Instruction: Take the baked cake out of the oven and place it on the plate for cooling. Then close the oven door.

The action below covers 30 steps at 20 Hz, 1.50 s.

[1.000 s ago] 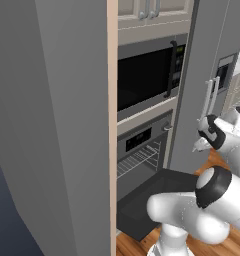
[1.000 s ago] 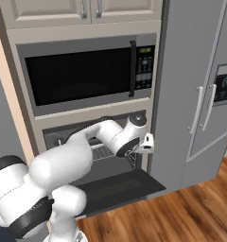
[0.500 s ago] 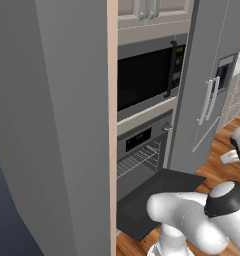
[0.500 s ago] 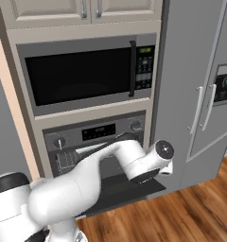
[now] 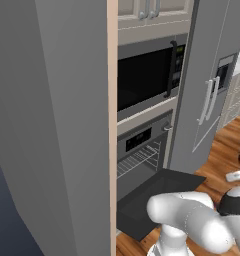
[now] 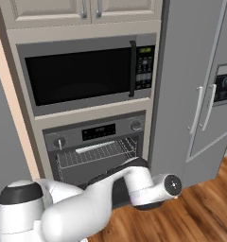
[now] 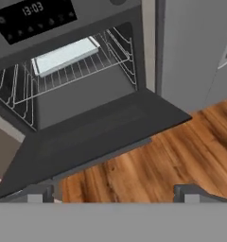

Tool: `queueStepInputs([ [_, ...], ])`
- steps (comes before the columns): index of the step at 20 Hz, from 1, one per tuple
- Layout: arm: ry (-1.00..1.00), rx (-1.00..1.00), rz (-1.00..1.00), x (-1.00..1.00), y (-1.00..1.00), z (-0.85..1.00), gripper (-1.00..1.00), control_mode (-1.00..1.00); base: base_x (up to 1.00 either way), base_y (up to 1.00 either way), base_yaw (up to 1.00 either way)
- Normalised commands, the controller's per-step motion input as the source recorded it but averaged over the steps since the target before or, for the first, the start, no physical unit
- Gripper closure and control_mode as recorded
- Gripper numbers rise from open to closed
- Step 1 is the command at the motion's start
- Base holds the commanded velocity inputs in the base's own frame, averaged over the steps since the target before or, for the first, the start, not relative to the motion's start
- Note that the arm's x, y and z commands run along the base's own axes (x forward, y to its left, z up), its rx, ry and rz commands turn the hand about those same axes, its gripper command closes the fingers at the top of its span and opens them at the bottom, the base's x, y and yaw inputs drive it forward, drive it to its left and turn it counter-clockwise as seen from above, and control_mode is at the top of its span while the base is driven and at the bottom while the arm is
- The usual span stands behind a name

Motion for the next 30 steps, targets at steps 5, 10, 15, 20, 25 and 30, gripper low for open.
queueStepInputs([
  [5,-0.27,0.00,0.00,-0.08,-0.03,-0.75,-1.00,-1.00,0.00,0.00,0.00],
  [10,-0.14,0.00,0.01,0.03,-0.02,-0.38,-1.00,-1.00,0.00,0.00,0.00],
  [15,-0.15,0.00,0.05,0.16,-0.06,-0.32,-1.00,-1.00,0.00,0.00,0.00],
  [20,-0.20,0.00,0.06,0.02,-0.01,-0.41,-1.00,-1.00,0.00,0.00,0.00],
  [25,-0.13,0.00,0.07,0.10,0.00,-0.36,-1.00,-1.00,0.00,0.00,0.00],
  [30,-0.06,0.00,0.08,0.24,-0.01,-0.33,-1.00,-1.00,0.00,0.00,0.00],
])
